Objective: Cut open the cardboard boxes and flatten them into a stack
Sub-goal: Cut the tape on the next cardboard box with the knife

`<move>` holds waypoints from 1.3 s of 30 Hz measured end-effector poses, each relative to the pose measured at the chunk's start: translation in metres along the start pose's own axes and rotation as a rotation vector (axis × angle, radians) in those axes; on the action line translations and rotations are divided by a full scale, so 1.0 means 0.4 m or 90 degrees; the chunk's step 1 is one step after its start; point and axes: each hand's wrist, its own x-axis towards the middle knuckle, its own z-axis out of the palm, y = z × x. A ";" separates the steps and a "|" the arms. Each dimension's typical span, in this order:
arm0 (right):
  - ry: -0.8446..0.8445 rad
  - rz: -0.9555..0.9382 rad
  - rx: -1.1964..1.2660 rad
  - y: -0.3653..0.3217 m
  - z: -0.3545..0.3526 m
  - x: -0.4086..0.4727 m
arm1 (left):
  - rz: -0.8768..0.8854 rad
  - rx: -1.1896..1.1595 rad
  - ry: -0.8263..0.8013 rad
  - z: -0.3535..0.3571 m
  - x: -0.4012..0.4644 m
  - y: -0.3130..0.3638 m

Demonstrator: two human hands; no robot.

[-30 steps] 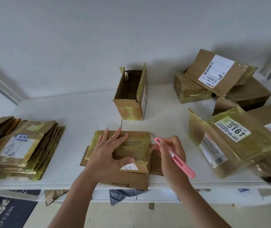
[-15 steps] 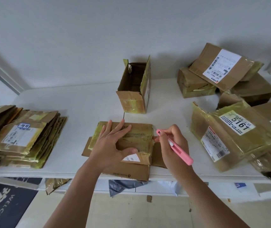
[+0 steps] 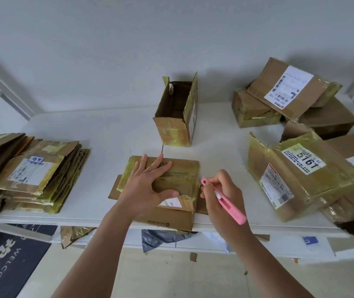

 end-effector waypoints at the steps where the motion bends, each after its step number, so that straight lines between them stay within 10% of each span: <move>1: 0.002 -0.006 -0.001 -0.004 0.001 -0.003 | -0.003 0.001 -0.003 -0.001 0.000 0.002; 16: -0.035 0.005 0.043 -0.004 -0.061 -0.023 | -0.006 0.017 0.013 -0.001 0.000 -0.002; 22: -0.145 -0.178 -0.459 0.171 -0.120 0.109 | -0.035 0.022 0.068 0.005 -0.002 0.008; 29: -0.370 -0.092 -0.731 0.197 -0.125 0.187 | 0.025 0.068 0.097 0.006 -0.002 -0.019; 35: -0.332 -0.038 -0.209 0.033 0.012 0.177 | 0.055 0.008 0.011 -0.036 0.001 -0.038; 39: -0.357 -0.011 -0.175 -0.014 0.085 0.131 | -0.091 -0.059 0.019 -0.090 -0.024 -0.069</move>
